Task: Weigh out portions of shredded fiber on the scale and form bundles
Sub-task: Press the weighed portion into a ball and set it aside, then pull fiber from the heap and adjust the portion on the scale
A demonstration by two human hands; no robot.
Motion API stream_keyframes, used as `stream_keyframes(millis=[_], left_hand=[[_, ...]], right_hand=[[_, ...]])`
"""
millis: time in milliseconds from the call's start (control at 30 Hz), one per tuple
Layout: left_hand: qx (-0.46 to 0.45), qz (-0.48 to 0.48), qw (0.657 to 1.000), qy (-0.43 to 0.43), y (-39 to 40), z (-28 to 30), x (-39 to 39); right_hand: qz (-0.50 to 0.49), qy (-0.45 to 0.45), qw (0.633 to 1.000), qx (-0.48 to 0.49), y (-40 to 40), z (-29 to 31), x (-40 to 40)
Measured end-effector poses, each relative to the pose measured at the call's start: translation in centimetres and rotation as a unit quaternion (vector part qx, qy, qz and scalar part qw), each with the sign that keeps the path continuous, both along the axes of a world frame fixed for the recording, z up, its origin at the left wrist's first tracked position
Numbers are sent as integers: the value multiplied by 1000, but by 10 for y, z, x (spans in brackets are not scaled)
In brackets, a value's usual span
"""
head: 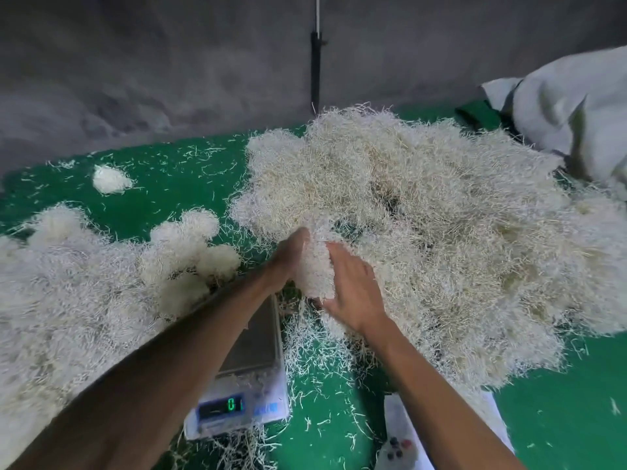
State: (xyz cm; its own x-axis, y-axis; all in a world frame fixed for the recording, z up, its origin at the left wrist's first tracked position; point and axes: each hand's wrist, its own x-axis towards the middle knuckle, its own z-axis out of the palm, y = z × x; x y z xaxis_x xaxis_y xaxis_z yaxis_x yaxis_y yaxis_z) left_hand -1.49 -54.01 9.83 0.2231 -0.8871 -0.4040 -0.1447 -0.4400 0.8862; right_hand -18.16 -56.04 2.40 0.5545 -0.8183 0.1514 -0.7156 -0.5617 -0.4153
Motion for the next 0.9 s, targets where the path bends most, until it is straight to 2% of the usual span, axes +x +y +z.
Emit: stream_keyframes(millis=[67,133,200,233,300,367,400,467,567,600,667,767,833,900], left_hand=[[-33,-49,998,-27,-1,30,14],[-8,-53,998,-42,-3,61,27],[15,-60,998,-2,-7,86,37],[7,-63,998,29,-10,95,42],[-3,-38,998,49,-17,110,47],[-18,17,999,-33,-24,122,45],[-29,32,996,-84,-26,127,42],[-38,-1,988,-149,-30,137,35],[19,-140,980,-143,-28,146,21],[25,-153,973,-170,-28,150,16],[2,-95,969,-228,-29,161,13],[-50,-20,985,-166,-41,190,17],[-63,-28,988,-136,-45,211,17],[-89,-29,981,-170,-47,221,16]], right_hand=[[-63,11,997,50,-11,5,0],[-104,81,988,75,-23,14,-9],[-117,141,979,89,-29,27,-19],[-122,141,978,94,-32,33,-21],[-125,91,975,158,-33,50,-21],[-94,-53,969,224,-31,84,-12],[-77,-121,965,221,-29,103,-7],[-54,-186,971,140,-24,138,2],[-4,-258,964,68,-25,169,6],[4,-269,961,66,-28,173,5],[9,-284,954,98,-31,177,0],[0,-307,937,169,-26,174,2],[-26,-257,948,189,-26,165,6],[-44,-181,971,146,-34,151,7]])
